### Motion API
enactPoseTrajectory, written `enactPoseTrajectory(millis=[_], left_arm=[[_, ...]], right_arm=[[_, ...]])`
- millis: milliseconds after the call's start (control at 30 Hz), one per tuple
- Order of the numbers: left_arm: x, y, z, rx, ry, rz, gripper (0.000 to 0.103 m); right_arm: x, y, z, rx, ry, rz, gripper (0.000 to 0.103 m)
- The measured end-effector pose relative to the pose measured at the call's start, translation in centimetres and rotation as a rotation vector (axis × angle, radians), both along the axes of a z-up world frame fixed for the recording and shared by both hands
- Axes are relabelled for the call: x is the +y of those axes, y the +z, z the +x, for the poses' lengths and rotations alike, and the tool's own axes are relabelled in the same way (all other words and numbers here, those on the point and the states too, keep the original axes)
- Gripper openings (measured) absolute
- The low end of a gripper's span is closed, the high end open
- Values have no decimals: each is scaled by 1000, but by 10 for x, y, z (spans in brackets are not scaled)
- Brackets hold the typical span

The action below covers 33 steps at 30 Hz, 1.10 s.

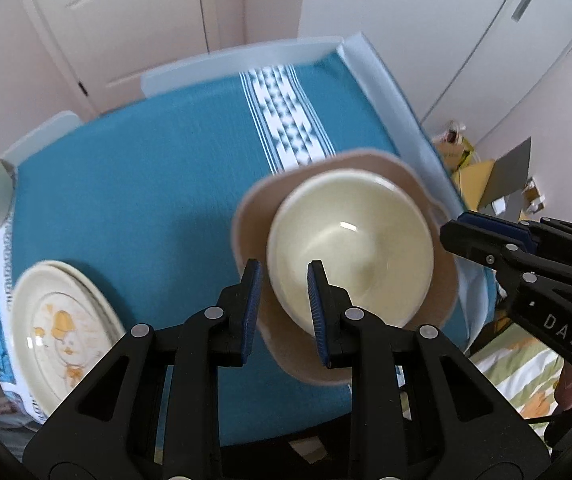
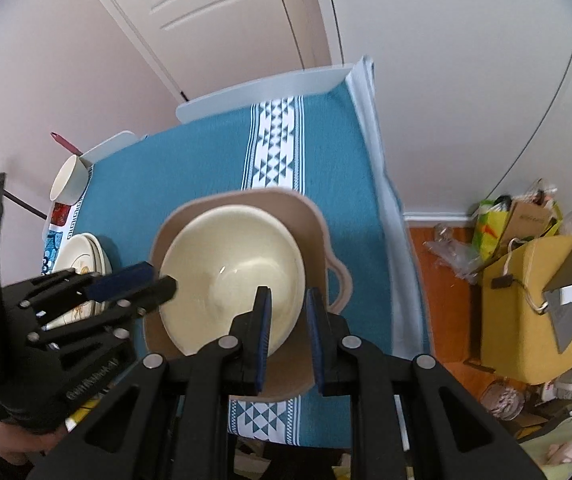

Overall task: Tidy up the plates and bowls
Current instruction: 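Carry the cream bowl with both tools and lower it into the beige basin, then open both tools and move them toward the small white ribbed bowl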

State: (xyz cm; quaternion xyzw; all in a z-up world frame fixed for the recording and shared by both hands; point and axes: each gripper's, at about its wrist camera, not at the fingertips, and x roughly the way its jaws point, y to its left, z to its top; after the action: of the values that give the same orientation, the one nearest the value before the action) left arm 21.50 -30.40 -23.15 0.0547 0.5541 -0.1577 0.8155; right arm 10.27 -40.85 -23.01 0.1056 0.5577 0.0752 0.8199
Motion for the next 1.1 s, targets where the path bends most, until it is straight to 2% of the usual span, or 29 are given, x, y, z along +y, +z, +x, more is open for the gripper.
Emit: enactPoseTrajectory(millis=[67, 167, 200, 233, 267, 300, 333, 367, 400, 433, 533, 667, 767, 867, 967, 1100], left_arm=[[10, 14, -2, -28, 18, -17, 20], [38, 45, -7, -103, 81, -43, 31], [47, 54, -8, -131, 106, -43, 47], [59, 65, -11, -168, 142, -37, 74], [73, 77, -14, -216, 186, -27, 86], [86, 86, -17, -259, 226, -19, 100], [100, 95, -22, -299, 264, -17, 102], [112, 102, -25, -322, 293, -18, 102], [131, 109, -28, -336, 335, -18, 102], [144, 113, -29, -341, 370, -17, 102], [194, 122, -28, -337, 492, -26, 102], [266, 134, -14, -336, 630, -56, 102], [311, 132, -5, -328, 701, -92, 102], [355, 117, 10, -293, 773, -126, 102], [387, 95, 26, -241, 795, -154, 99], [419, 51, 59, -153, 804, -241, 77]], right_arm=[[1, 14, -1, -34, 6, 18, 16], [12, 40, 4, -108, 43, 47, 16], [16, 47, 6, -132, 59, 58, 16], [22, 55, 9, -157, 79, 70, 17], [31, 66, 15, -187, 106, 91, 17], [37, 72, 19, -205, 126, 105, 26], [45, 79, 23, -224, 147, 119, 45], [57, 87, 30, -249, 177, 136, 58], [65, 93, 33, -266, 198, 148, 83], [74, 98, 37, -286, 222, 161, 91], [112, 110, 48, -324, 314, 168, 91], [177, 123, 68, -388, 441, 89, 91], [214, 133, 90, -396, 482, 87, 91], [251, 140, 119, -390, 488, 81, 91], [293, 132, 155, -330, 528, 54, 91], [346, 95, 199, -208, 563, 55, 91]])
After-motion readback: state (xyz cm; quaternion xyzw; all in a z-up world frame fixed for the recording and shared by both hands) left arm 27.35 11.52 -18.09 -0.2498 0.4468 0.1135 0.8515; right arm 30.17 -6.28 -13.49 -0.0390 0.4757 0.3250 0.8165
